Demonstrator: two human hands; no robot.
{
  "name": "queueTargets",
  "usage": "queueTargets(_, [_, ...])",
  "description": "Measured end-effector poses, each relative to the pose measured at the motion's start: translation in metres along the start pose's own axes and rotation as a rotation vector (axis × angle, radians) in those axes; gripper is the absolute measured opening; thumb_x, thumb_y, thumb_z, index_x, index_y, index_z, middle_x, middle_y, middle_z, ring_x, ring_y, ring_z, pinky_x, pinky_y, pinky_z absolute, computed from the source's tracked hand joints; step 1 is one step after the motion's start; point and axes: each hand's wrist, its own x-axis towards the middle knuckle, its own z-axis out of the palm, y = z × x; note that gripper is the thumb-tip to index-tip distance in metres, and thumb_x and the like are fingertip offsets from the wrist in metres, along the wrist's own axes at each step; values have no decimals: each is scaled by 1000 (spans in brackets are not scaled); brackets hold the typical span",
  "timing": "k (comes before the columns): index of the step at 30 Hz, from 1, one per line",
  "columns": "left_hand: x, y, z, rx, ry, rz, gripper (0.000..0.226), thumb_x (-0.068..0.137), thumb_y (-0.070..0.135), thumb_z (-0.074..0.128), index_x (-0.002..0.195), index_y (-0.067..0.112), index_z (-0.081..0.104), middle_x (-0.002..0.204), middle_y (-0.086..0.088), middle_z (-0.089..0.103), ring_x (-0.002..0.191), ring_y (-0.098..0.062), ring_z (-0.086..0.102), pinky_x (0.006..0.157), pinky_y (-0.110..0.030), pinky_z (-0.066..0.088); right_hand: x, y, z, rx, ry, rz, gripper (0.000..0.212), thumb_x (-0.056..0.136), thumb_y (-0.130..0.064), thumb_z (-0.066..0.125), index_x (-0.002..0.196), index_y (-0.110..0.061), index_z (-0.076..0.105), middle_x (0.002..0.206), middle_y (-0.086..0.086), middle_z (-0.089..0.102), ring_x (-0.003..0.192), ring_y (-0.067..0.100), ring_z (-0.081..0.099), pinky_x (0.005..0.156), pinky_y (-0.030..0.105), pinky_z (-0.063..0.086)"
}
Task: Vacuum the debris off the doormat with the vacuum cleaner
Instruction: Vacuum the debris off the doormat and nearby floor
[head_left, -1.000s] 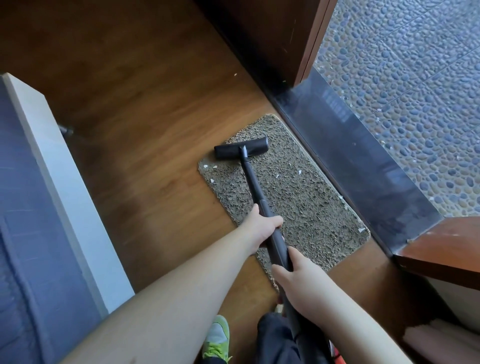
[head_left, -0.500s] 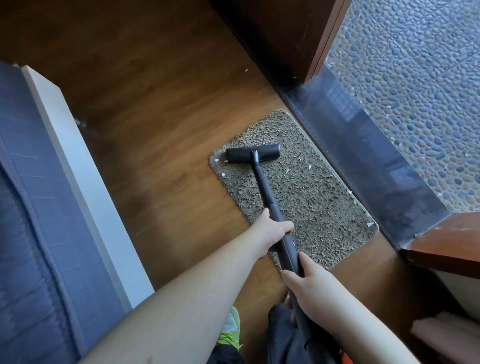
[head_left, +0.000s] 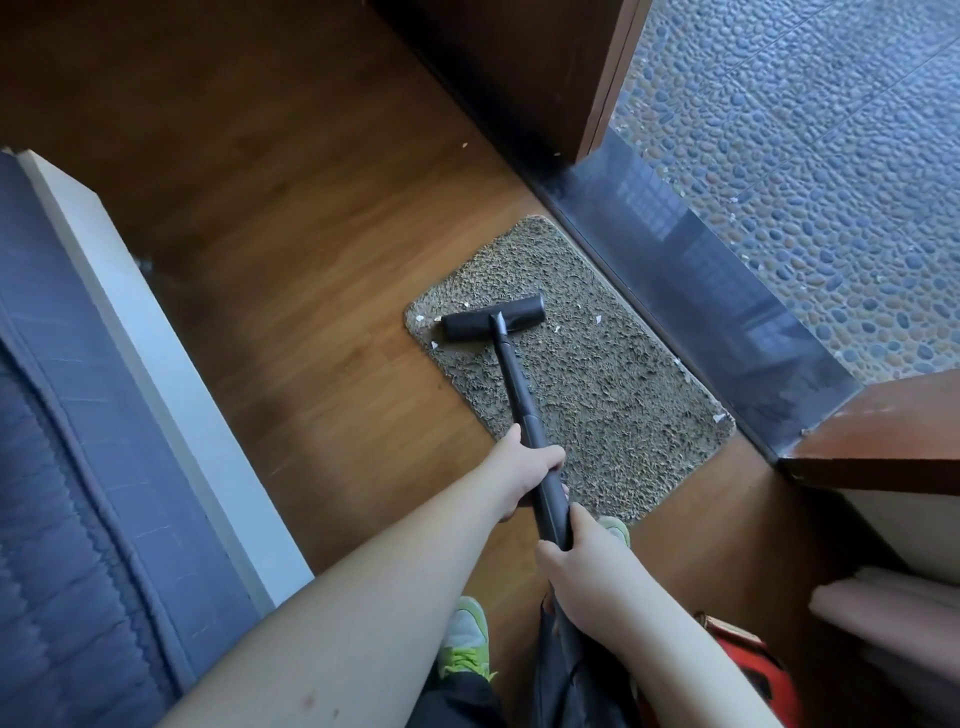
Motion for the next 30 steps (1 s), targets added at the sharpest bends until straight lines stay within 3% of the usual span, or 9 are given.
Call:
queueTargets(6, [-24,-23,8,-8,3,-3,75,83,6,62,148,12,26,89,-15,58,56,-25,63,61,-38,59,-28,12,9,6,-3,34,42,89,-28,46,130,-19,45,88,3,60,94,29,66,84,35,54])
queueTargets(11, [-31,-35,11,-43,13,36,76,85,4,59,150,17,22,95,-17,59,60,-26,62,66,-40,60,-42,22,9,-22,-4,4,39,90,-28,46,129,-23,43,93,0,63,86,23,65,77,31,50])
queueTargets(15, [-29,-24,7,-70,48,85,68,88,2,57,146,15,26,92,-18,57,55,-24,60,60,-36,57,-33,15,6,-27,-5,-25,43,86,-29,46,129,-25,42,98,6,69,87,28,69,81,36,55])
queueTargets(18, [-21,-11,-7,-87,101,108,47,87,0,56,129,13,36,93,-18,54,53,-23,58,54,-32,54,-17,1,1,-38,-29,-58,42,83,-30,45,124,-23,43,99,12,70,88,33,69,81,41,57])
queueTargets(20, [-15,-2,-16,-92,140,102,45,87,1,56,127,11,39,88,-16,54,56,-23,58,52,-29,53,-3,-8,-2,-51,-53,-76,41,83,-29,46,124,-18,45,101,16,69,92,36,68,83,44,57])
queueTargets(23, [-4,7,-25,-119,185,90,33,88,1,55,117,7,42,78,-14,52,55,-24,57,44,-23,49,17,-23,-5,-87,-77,-119,48,87,-23,46,134,-14,42,98,13,64,101,38,66,88,45,55])
queueTargets(27, [11,16,-27,-130,196,82,31,86,0,54,113,8,43,75,-17,54,53,-23,58,42,-22,48,37,-34,-11,-144,-91,-144,50,93,-20,46,141,-9,36,121,18,63,114,37,61,97,45,50])
queueTargets(30, [13,17,-25,-146,198,61,37,86,1,56,121,6,44,79,-17,55,53,-23,59,42,-23,49,39,-32,-13,-164,-97,-119,55,92,-22,45,143,-8,32,125,21,60,113,38,61,96,47,51])
